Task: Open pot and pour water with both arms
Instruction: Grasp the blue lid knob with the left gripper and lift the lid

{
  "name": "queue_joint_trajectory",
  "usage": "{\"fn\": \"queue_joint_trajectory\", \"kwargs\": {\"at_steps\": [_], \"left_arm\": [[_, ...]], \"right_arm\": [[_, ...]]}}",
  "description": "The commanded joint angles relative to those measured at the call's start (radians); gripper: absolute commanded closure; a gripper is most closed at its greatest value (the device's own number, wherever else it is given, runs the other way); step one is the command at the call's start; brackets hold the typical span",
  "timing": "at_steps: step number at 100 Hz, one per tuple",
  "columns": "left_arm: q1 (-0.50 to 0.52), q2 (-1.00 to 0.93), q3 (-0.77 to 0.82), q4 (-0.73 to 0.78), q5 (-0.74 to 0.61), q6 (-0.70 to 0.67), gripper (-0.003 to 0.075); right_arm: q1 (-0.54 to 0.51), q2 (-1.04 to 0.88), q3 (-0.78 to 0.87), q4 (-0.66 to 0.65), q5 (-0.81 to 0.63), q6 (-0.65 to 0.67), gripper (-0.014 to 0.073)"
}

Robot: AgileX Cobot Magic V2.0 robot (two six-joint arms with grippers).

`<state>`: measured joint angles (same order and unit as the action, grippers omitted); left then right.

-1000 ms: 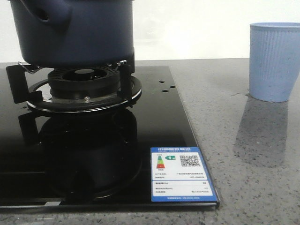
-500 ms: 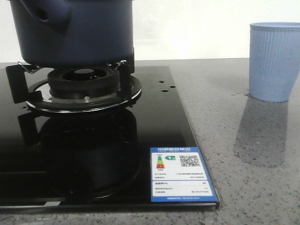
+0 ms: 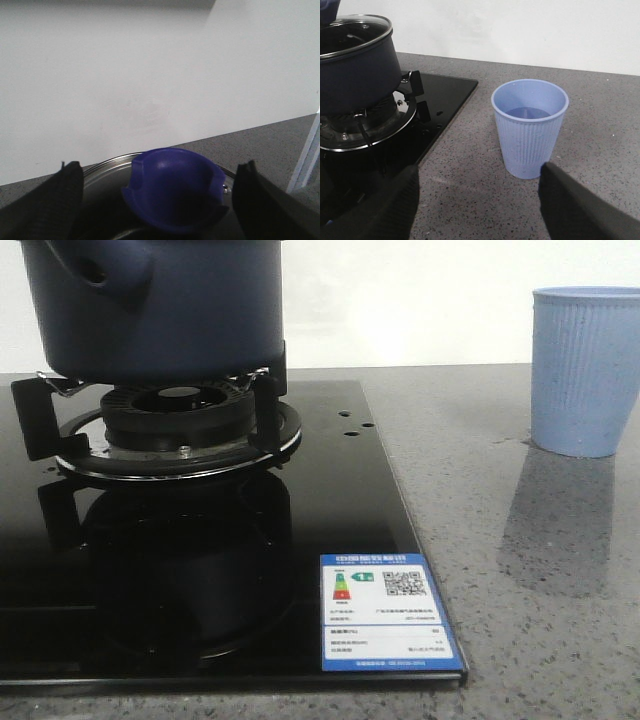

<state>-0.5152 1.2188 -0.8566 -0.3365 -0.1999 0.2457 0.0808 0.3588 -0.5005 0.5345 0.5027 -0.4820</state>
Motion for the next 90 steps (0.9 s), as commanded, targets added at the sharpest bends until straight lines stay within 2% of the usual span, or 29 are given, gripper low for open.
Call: {"fn": "queue_joint_trajectory", "kwargs": {"at_steps": [1,90], "left_arm": [[-0.014,-0.019,-0.04,0.006,-0.082,-0.003,0.0167],[-0.028,0.099,-0.11,0.026,-0.067,-0.005,0.0171]], "right_arm": [[0.002,0.016,-0.034,0.03,-0.066,-0.009,0.0133],[0.002,0.016,-0.034,0.056,-0.074,-0.009,0.0133]]}}
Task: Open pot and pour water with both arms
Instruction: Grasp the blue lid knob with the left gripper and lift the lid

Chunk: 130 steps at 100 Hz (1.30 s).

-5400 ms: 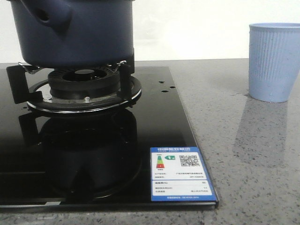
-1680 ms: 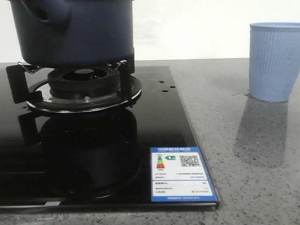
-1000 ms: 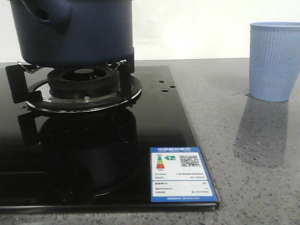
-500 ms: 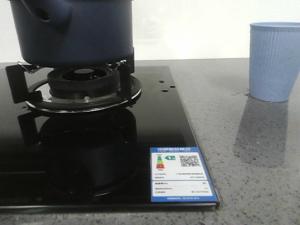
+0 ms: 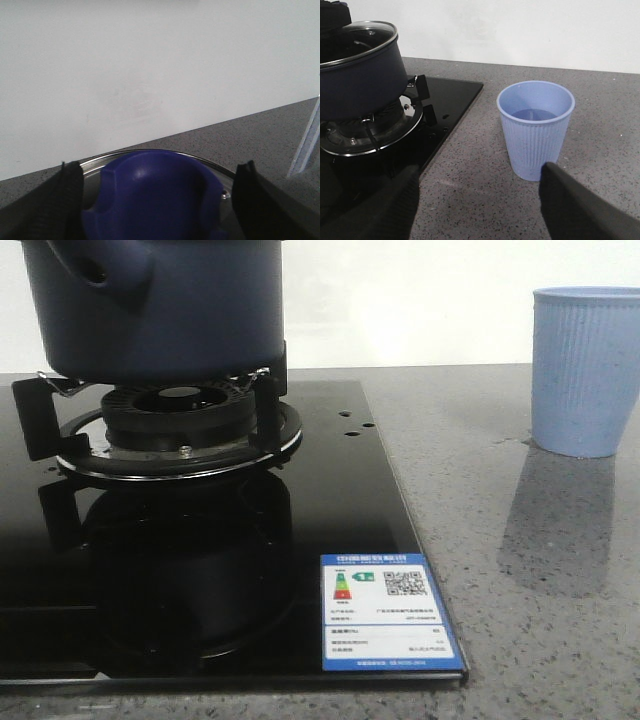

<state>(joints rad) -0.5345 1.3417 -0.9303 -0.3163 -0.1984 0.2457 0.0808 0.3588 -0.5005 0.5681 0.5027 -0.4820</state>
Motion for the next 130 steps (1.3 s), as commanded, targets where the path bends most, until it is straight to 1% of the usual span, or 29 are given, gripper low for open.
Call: {"fn": "queue_joint_trajectory", "kwargs": {"at_steps": [1,16,40,52,93,110,130], "left_arm": [[-0.009,-0.024,-0.036,0.006,-0.069,-0.005,0.0171],[-0.009,-0.024,-0.036,0.006,-0.051,-0.005,0.0176],[-0.009,-0.03,-0.036,0.007,-0.03,-0.005,0.0314],[-0.009,-0.043,-0.036,0.007,-0.03,-0.005,0.0349],[-0.009,-0.086,-0.036,0.01,-0.03,-0.005,0.0349],[-0.007,-0.139,-0.036,0.023,-0.064,-0.005,0.0349],[0.04,-0.207,-0.036,0.024,-0.069,-0.005,0.0349]], "right_arm": [[0.002,0.016,-0.034,0.023,-0.074,-0.009,0.0133],[0.002,0.016,-0.034,0.023,-0.074,-0.009,0.0133],[0.002,0.016,-0.034,0.023,-0.074,-0.009,0.0133],[0.002,0.016,-0.034,0.023,-0.074,-0.009,0.0133],[0.002,0.016,-0.034,0.023,-0.074,-0.009,0.0133],[0.002,0.016,-0.034,-0.009,-0.089,-0.009,0.0133],[0.002,0.016,-0.023,-0.025,-0.131,-0.009,0.0133]]}}
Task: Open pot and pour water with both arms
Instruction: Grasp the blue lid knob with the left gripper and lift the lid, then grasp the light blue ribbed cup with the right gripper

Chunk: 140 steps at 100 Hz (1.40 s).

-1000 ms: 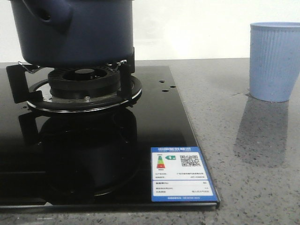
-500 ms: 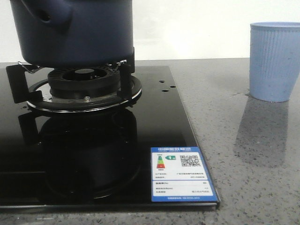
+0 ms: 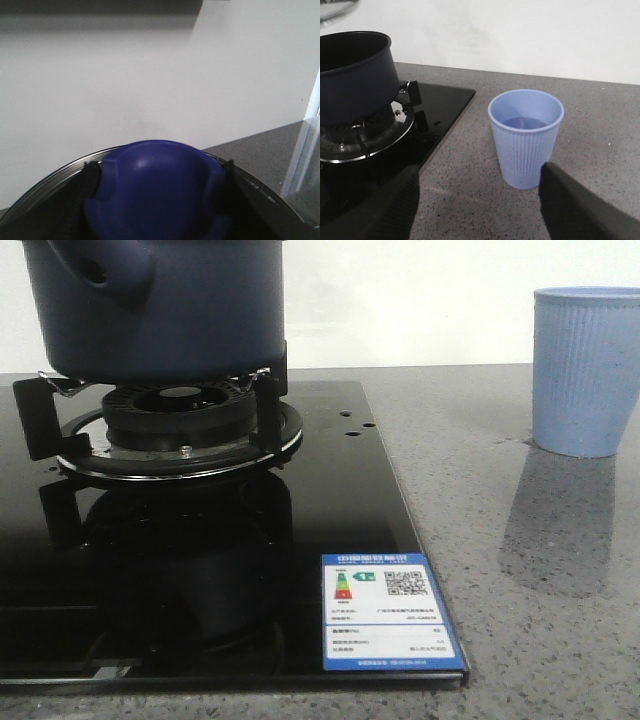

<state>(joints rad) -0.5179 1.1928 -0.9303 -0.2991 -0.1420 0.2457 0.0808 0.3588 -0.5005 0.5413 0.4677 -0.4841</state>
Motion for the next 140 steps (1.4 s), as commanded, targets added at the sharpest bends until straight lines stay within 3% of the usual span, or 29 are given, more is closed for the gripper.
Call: {"fn": "queue_joint_trajectory", "kwargs": {"at_steps": [1,31,63,96,126,140], "left_arm": [[0.026,-0.062,-0.036,0.007,-0.126,-0.005,0.0349],[0.134,-0.183,-0.036,0.007,-0.074,-0.005,0.0349],[0.236,-0.26,-0.036,0.007,-0.01,-0.005,0.0349],[0.25,-0.271,-0.036,0.007,-0.002,-0.005,0.0349],[0.25,-0.271,-0.036,0.007,-0.002,-0.005,0.0349],[0.25,-0.271,-0.036,0.007,-0.002,-0.005,0.0349]], "right_arm": [[0.002,0.016,-0.019,0.002,-0.101,-0.007,0.0133],[0.002,0.034,0.088,0.002,-0.238,-0.007,0.0133],[0.009,0.211,0.096,0.002,-0.35,-0.007,0.0133],[0.129,0.417,0.096,0.002,-0.529,-0.007,0.0133],[0.176,0.614,0.094,0.002,-0.701,-0.005,0.0127],[0.19,0.663,0.076,0.002,-0.715,-0.003,0.0046]]}}
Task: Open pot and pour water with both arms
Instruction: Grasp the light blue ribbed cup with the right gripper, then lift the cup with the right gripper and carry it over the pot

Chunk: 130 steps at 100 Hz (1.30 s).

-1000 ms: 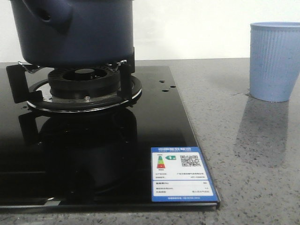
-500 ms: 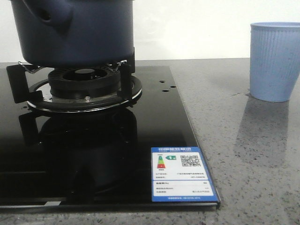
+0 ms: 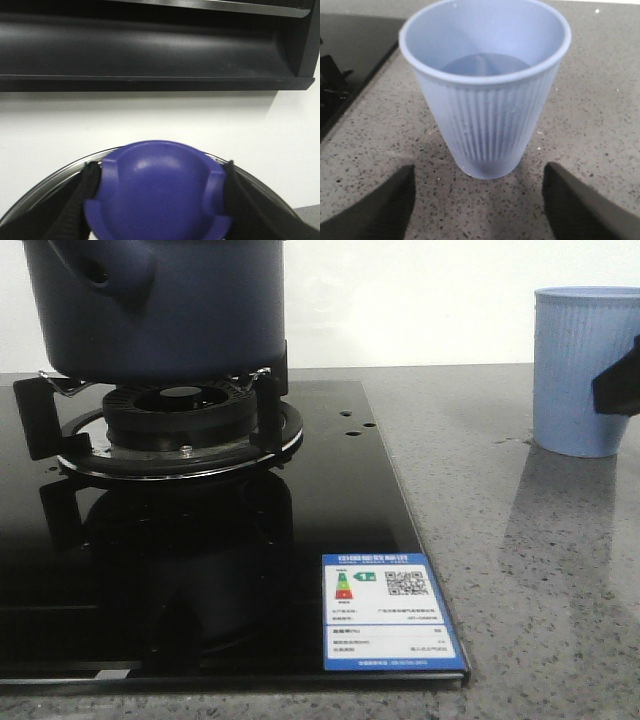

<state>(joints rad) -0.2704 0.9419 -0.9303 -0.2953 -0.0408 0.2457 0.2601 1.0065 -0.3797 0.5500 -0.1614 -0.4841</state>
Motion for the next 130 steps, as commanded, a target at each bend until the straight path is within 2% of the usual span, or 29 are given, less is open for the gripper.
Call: {"fn": "queue_joint_trajectory", "kwargs": {"at_steps": [1,72,111,118,130], "left_arm": [[0.003,-0.02,-0.036,0.003,-0.103,-0.005,0.0349],[0.003,-0.02,-0.036,0.003,-0.103,-0.005,0.0349],[0.003,-0.02,-0.036,0.003,-0.103,-0.005,0.0349],[0.003,-0.02,-0.036,0.003,-0.103,-0.005,0.0349],[0.003,-0.02,-0.036,0.003,-0.103,-0.005,0.0349]], "right_arm": [[0.011,0.018,-0.049,-0.007,-0.083,-0.003,0.0038],[0.015,0.213,-0.175,-0.007,-0.224,0.003,0.0026],[0.015,0.286,-0.188,-0.007,-0.245,0.01,0.0029],[0.015,0.286,-0.188,-0.007,-0.247,0.012,0.0063],[0.015,0.286,-0.188,-0.007,-0.247,0.012,0.0216]]}}
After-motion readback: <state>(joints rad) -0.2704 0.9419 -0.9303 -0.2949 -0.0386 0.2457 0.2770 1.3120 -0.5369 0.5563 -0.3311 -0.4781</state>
